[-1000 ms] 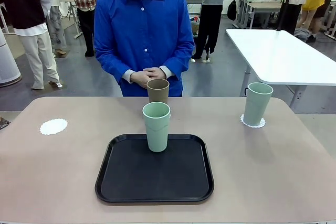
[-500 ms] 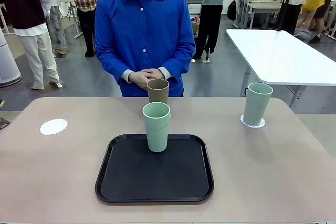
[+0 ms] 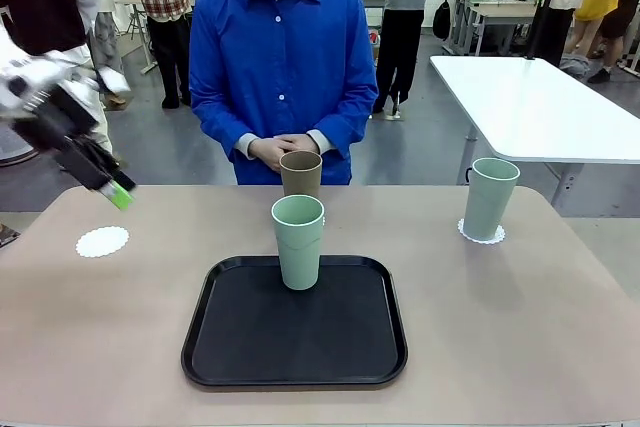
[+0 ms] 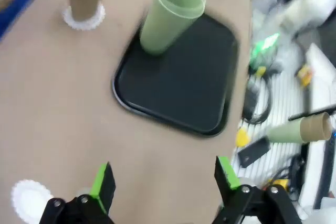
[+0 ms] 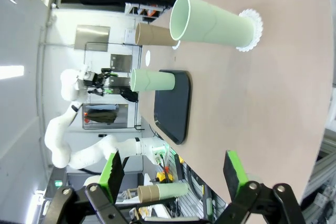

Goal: Place coasters on the table and set cups on them.
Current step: Take one Reusable plastic cup from the Flat Tray and place it on a coaster set by the human.

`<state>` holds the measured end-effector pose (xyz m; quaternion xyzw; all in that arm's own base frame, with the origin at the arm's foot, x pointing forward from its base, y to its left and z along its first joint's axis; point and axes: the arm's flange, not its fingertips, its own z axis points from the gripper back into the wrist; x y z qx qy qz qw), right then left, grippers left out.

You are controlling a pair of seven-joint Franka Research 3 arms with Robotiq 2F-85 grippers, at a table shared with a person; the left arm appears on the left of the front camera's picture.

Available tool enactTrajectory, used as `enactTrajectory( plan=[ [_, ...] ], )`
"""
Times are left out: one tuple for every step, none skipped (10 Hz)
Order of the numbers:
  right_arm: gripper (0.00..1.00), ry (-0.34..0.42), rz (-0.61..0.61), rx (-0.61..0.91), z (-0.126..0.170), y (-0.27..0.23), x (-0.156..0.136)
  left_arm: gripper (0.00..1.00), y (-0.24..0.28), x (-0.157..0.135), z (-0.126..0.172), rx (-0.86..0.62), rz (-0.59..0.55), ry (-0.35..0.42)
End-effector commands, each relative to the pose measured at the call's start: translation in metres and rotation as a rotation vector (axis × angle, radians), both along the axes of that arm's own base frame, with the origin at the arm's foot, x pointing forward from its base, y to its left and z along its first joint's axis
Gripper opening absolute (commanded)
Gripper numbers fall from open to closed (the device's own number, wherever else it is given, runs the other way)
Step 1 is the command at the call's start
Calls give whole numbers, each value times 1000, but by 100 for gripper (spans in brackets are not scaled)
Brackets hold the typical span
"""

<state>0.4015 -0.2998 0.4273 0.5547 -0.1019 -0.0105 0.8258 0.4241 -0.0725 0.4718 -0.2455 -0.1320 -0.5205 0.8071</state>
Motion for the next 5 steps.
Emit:
enactTrajectory(
  plan=[
    [100, 9, -5, -5, 1, 1, 1, 100, -22, 4, -36, 118, -69, -65],
    [100, 9, -5, -5, 1, 1, 1, 100, -36, 3, -44, 155, -120, -81],
    [100, 9, -5, -5, 1, 1, 1, 100, -48, 1, -50, 157, -161, -103],
    [100, 9, -5, -5, 1, 1, 1, 100, -58, 2, -54, 160, -182, -107],
    [100, 9, -5, -5, 1, 1, 1, 100, -61, 6, -62, 173, -170, -103]
  ],
)
